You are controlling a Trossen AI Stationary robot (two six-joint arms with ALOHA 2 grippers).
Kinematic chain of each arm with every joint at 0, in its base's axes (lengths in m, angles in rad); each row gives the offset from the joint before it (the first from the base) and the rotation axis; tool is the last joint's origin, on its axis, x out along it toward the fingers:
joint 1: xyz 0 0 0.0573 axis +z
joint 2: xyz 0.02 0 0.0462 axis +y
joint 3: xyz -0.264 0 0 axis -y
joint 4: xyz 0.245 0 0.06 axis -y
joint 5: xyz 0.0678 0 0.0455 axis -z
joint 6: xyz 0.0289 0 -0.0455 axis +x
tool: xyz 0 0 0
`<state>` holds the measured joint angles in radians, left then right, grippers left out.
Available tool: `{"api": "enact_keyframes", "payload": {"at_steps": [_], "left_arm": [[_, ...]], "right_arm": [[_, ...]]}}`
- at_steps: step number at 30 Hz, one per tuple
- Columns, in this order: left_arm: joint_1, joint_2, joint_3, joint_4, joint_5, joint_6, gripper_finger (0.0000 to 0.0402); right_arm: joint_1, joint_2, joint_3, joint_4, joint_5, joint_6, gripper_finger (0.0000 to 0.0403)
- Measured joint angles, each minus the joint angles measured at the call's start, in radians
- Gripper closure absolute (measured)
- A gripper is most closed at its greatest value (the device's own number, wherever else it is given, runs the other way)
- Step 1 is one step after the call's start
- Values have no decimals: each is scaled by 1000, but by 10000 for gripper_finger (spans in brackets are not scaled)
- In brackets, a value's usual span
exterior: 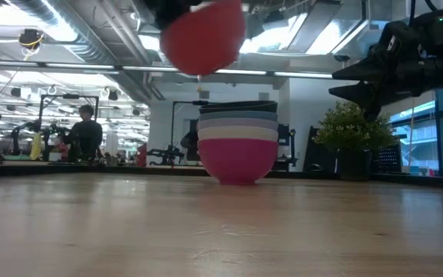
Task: Nest bowls inside each other
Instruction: Stack the orange bowl on top of the black bowl
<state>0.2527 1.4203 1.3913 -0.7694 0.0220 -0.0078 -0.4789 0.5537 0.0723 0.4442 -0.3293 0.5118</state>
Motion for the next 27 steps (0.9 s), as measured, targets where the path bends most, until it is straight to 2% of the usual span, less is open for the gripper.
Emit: {"api": "enact_keyframes", "payload": {"at_steps": [3, 6, 13, 21, 27], "left_arm": [[69, 53, 67, -18, 27, 70, 400], [121, 118, 122, -16, 98, 108, 400], [154, 285, 239, -35, 142, 150, 400], [154, 485, 393, -121, 117, 191, 400], [162, 569, 477, -195, 99, 202, 400]], "right_arm": [[0, 0, 0, -1, 14, 8, 234], [0, 0, 0, -1, 33, 3, 234], [0, 0, 0, -1, 34, -30, 234], [0, 0, 0, 0, 21, -54, 234], [0, 0, 0, 0, 11, -71, 234]]}}
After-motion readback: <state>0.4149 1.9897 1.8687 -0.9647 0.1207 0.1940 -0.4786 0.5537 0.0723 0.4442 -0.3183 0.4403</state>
